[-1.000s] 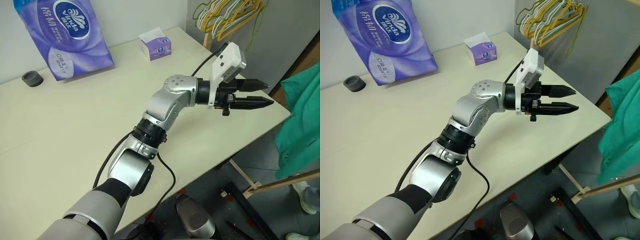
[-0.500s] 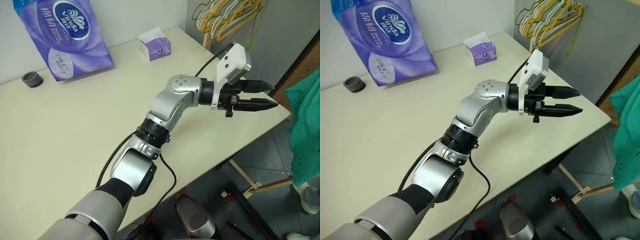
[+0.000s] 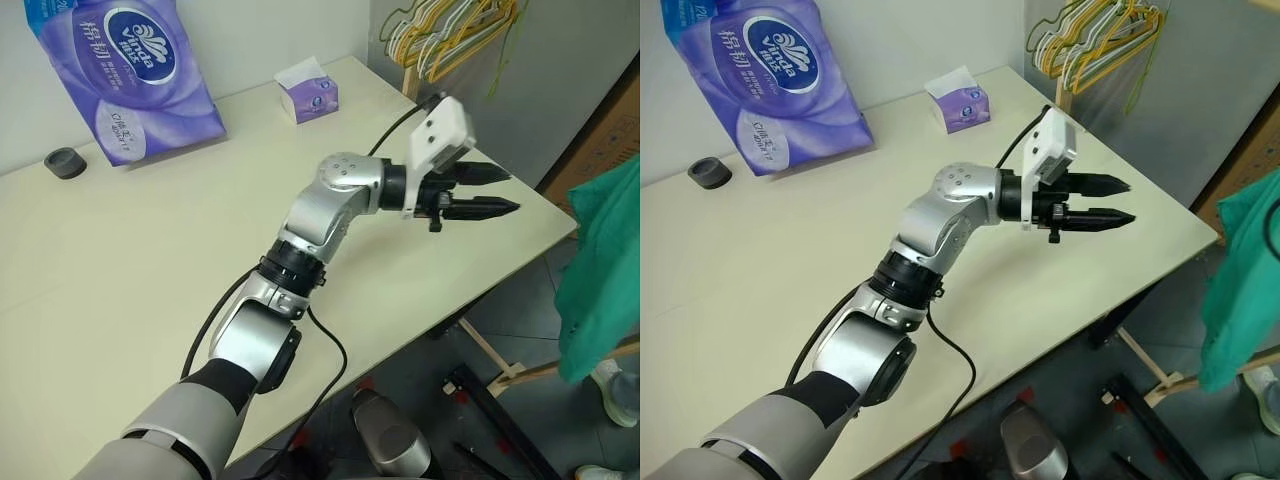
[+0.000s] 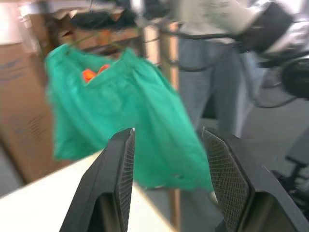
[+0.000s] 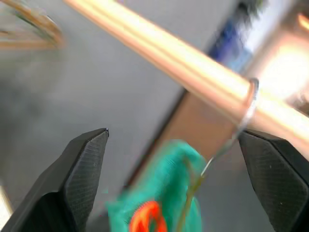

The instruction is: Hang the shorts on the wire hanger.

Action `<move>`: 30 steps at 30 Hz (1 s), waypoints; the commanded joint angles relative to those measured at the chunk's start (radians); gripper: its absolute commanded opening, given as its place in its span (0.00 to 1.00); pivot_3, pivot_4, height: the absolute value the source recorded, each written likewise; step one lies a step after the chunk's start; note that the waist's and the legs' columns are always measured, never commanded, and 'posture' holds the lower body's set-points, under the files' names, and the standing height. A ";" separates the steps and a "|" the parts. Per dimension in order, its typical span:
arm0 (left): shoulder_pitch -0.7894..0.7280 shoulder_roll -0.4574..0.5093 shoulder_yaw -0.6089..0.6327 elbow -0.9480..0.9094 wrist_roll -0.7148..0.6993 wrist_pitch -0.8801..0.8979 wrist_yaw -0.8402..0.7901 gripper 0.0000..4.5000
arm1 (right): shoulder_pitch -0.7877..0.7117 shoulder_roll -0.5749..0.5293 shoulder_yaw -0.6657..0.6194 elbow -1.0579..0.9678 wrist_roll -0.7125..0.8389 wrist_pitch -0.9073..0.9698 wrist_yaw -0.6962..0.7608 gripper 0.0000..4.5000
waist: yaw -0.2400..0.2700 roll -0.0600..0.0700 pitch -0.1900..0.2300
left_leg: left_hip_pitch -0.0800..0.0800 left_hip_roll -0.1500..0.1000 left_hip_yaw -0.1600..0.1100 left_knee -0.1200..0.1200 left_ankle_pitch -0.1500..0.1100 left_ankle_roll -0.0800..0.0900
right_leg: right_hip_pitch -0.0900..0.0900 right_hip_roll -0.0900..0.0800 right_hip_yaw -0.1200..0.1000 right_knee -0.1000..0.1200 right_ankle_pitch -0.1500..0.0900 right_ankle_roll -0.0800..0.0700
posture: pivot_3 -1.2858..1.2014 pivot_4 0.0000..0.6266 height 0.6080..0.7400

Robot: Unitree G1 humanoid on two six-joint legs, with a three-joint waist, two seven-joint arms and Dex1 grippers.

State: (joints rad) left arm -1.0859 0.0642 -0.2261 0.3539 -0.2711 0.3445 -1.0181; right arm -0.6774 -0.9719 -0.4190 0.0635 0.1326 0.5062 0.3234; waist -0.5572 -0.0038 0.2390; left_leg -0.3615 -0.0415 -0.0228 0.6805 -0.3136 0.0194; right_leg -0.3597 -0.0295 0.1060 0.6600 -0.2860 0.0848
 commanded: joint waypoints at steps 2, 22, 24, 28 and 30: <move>0.096 0.086 0.073 -0.169 0.036 0.053 0.148 0.52 | 0.071 0.126 0.080 -0.210 0.052 -0.112 0.048 0.99 | 0.001 0.000 0.000 | 0.000 0.000 0.000 0.001 0.001 -0.001 | -0.002 0.000 0.000 0.004 0.000 0.000 | 0.32 0.28 1.00; 0.697 0.167 0.411 -0.706 0.246 0.325 0.923 0.52 | 0.252 0.567 0.502 -0.290 0.043 -0.356 0.179 0.99 | 0.182 -0.017 -0.038 | -0.019 -0.001 -0.014 0.002 0.011 -0.009 | -0.030 -0.004 -0.010 0.020 0.001 -0.002 | 0.40 0.21 1.00; 0.798 0.117 0.463 -0.747 0.274 0.346 1.015 0.52 | 0.258 0.640 0.507 -0.203 0.052 -0.364 0.157 0.99 | 0.196 -0.019 -0.041 | -0.020 -0.002 -0.013 0.004 0.011 -0.009 | -0.030 -0.004 -0.011 0.020 0.002 -0.003 | 0.41 0.20 1.00; 0.929 0.068 0.509 -0.768 0.295 0.321 1.092 0.52 | 0.273 0.709 0.529 -0.081 0.013 -0.426 0.154 0.99 | 0.233 -0.019 -0.051 | -0.020 -0.001 -0.017 0.005 0.012 -0.010 | -0.030 -0.004 -0.014 0.021 0.003 -0.005 | 0.43 0.19 1.00; 0.955 0.065 0.517 -0.767 0.293 0.311 1.102 0.52 | 0.277 0.733 0.527 -0.052 0.018 -0.433 0.155 0.99 | 0.257 -0.019 -0.052 | -0.020 -0.001 -0.019 0.005 0.013 -0.011 | -0.030 -0.003 -0.015 0.021 0.004 -0.006 | 0.43 0.19 1.00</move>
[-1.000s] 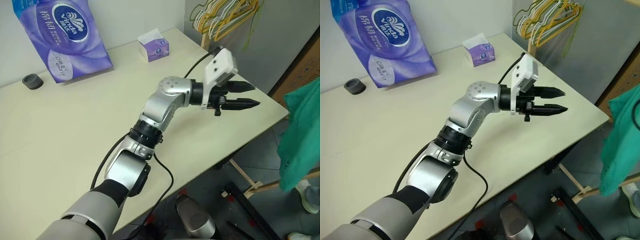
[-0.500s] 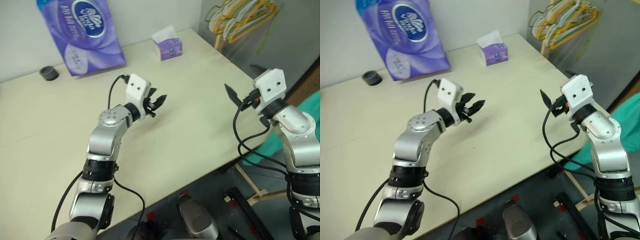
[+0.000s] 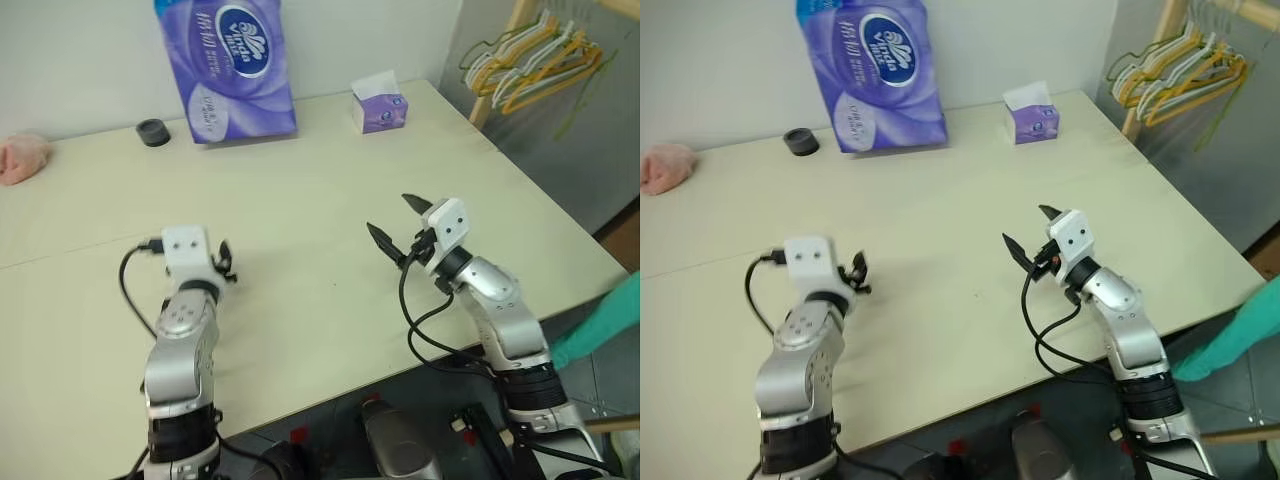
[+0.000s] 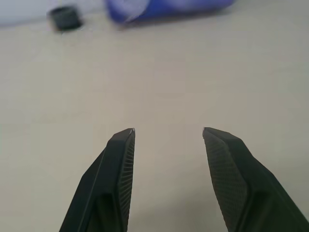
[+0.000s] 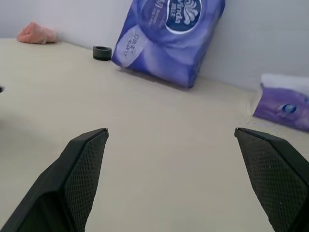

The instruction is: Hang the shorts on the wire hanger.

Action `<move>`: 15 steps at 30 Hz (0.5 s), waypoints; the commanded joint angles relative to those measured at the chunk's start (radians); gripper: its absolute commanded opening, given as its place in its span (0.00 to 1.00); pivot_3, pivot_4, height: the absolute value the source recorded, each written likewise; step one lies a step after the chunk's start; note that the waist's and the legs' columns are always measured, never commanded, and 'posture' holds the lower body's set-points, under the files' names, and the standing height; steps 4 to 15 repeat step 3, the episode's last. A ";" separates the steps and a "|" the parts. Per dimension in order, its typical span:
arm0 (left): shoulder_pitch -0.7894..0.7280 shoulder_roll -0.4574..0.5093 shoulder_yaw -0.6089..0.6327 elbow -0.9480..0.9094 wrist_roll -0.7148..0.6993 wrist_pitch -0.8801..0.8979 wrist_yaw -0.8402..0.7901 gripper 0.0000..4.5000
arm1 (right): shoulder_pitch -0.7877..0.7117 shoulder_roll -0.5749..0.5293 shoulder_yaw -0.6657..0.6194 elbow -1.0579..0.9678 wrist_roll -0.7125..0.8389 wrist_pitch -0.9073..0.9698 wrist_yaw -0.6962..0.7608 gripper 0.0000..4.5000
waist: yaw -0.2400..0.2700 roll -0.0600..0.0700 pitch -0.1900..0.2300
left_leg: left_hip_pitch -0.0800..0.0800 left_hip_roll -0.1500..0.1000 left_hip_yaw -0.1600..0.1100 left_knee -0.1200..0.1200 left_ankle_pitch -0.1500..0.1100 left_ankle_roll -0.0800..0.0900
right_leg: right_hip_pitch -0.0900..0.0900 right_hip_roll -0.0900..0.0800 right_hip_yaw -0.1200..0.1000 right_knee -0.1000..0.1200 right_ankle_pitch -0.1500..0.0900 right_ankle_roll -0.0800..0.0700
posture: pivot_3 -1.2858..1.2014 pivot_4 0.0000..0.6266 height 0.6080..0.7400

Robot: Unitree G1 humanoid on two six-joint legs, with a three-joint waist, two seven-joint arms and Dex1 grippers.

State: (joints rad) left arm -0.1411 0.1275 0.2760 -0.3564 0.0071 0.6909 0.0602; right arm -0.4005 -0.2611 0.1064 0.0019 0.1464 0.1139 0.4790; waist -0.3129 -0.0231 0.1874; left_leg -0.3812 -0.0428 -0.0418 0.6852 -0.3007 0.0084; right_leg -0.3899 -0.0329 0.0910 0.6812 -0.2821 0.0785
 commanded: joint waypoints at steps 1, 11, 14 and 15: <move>0.016 0.002 0.016 -0.055 0.012 -0.038 0.026 0.52 | -0.002 0.032 -0.005 0.023 0.003 -0.045 -0.007 0.99 | 0.027 0.000 -0.001 | 0.000 0.000 -0.001 0.000 0.001 0.000 | 0.000 0.001 -0.001 0.000 0.001 -0.001 | 0.43 0.19 1.00; 0.021 0.005 0.014 -0.052 0.008 -0.046 0.027 0.52 | -0.007 0.045 -0.013 0.044 0.001 -0.050 -0.011 0.99 | 0.042 0.000 -0.001 | 0.000 0.000 -0.003 0.000 0.002 -0.001 | 0.000 0.001 -0.002 0.000 0.002 -0.003 | 0.43 0.18 1.00; 0.021 0.005 0.014 -0.052 0.008 -0.046 0.027 0.52 | -0.007 0.045 -0.013 0.044 0.001 -0.050 -0.011 0.99 | 0.042 0.000 -0.001 | 0.000 0.000 -0.003 0.000 0.002 -0.001 | 0.000 0.001 -0.002 0.000 0.002 -0.003 | 0.43 0.18 1.00; 0.021 0.005 0.014 -0.052 0.008 -0.046 0.027 0.52 | -0.007 0.045 -0.013 0.044 0.001 -0.050 -0.011 0.99 | 0.042 0.000 -0.001 | 0.000 0.000 -0.003 0.000 0.002 -0.001 | 0.000 0.001 -0.002 0.000 0.002 -0.003 | 0.43 0.18 1.00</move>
